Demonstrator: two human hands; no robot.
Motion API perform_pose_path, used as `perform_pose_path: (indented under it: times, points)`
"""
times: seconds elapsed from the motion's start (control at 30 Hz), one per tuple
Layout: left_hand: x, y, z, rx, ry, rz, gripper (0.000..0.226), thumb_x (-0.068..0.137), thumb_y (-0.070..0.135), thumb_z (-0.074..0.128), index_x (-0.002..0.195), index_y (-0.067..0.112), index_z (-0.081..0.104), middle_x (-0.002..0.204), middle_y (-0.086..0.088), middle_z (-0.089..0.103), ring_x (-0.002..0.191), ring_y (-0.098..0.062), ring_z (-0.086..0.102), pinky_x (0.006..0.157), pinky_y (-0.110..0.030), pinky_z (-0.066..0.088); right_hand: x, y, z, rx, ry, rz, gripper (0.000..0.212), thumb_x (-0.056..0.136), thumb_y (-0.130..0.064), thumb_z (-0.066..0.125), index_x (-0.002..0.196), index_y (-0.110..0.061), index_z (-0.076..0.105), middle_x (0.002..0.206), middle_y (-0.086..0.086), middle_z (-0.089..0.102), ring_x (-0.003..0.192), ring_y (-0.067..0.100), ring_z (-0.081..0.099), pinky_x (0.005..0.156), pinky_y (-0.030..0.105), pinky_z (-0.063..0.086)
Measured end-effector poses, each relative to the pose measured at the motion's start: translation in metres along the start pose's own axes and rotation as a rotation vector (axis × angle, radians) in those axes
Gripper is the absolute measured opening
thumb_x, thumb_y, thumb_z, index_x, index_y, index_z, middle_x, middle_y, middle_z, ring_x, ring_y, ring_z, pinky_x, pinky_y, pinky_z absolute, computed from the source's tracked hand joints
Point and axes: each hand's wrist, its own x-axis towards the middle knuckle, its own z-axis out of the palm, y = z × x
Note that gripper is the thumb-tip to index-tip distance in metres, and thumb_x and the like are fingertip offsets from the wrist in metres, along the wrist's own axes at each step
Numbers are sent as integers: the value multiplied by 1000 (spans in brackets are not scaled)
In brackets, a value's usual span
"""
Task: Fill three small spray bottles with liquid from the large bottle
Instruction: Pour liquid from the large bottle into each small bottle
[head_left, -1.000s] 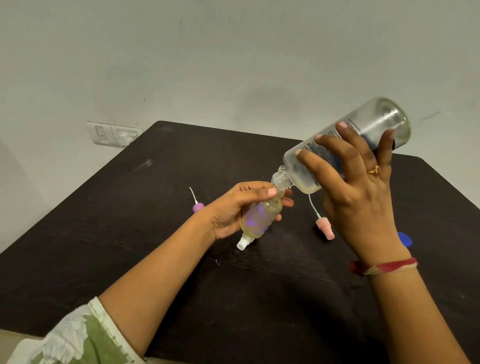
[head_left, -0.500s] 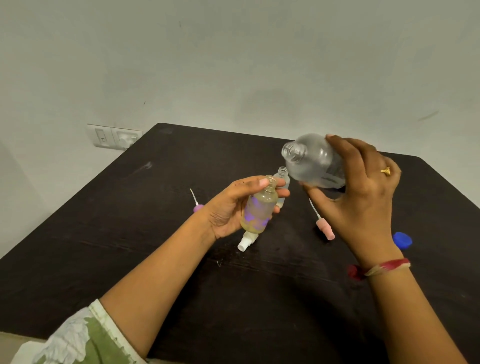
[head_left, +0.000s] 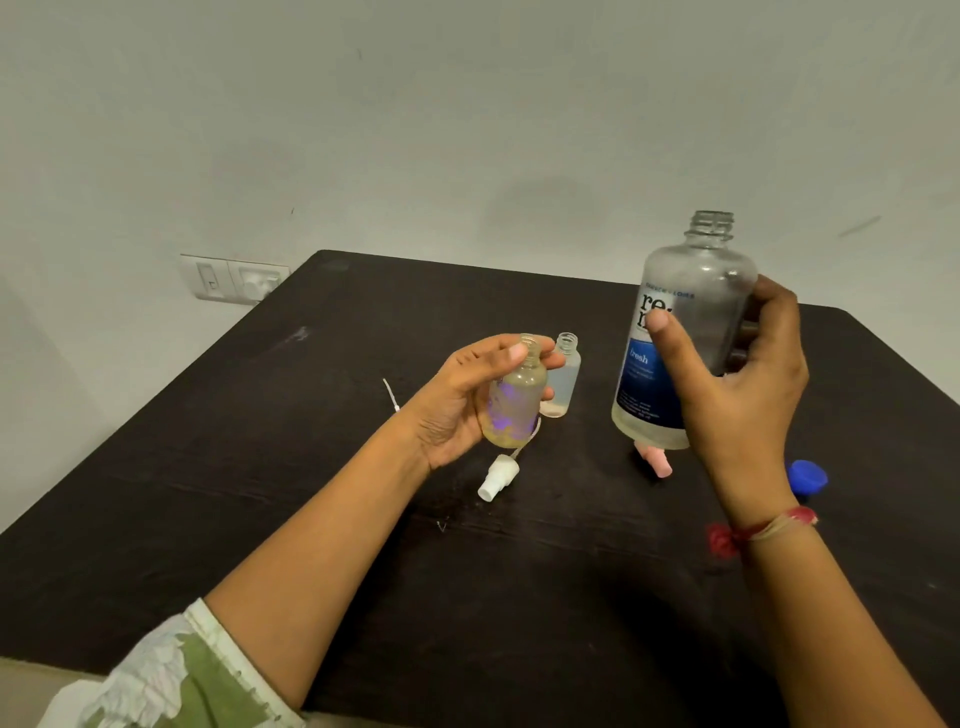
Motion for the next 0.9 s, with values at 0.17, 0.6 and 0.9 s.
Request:
perform_pose_path:
  times: [0.17, 0.6, 0.9]
  points:
    - [4, 10, -17, 119, 210, 166, 29, 63, 27, 84, 89, 18, 75, 93, -1, 74, 84, -16, 69, 75, -27, 56, -2, 5, 3, 61, -6, 8, 71, 73, -52, 71, 129, -18, 42, 124, 4, 53, 109, 18, 55, 83, 25, 49]
    - [-8, 37, -83, 723, 895, 276, 26, 67, 33, 84, 85, 25, 67, 87, 11, 69, 86, -4, 63, 77, -25, 54, -9, 11, 14, 147, -104, 6, 77, 72, -48, 72, 133, -21, 35, 129, 2, 46, 114, 14, 50, 90, 20, 45]
    - [-12, 29, -105, 908, 1097, 146, 36, 69, 38, 82, 94, 21, 63, 92, 9, 63, 89, -9, 59, 77, -24, 47, -5, 22, 9, 55, -75, 13, 79, 70, -52, 73, 133, -18, 38, 132, 7, 46, 115, 16, 49, 91, 27, 46]
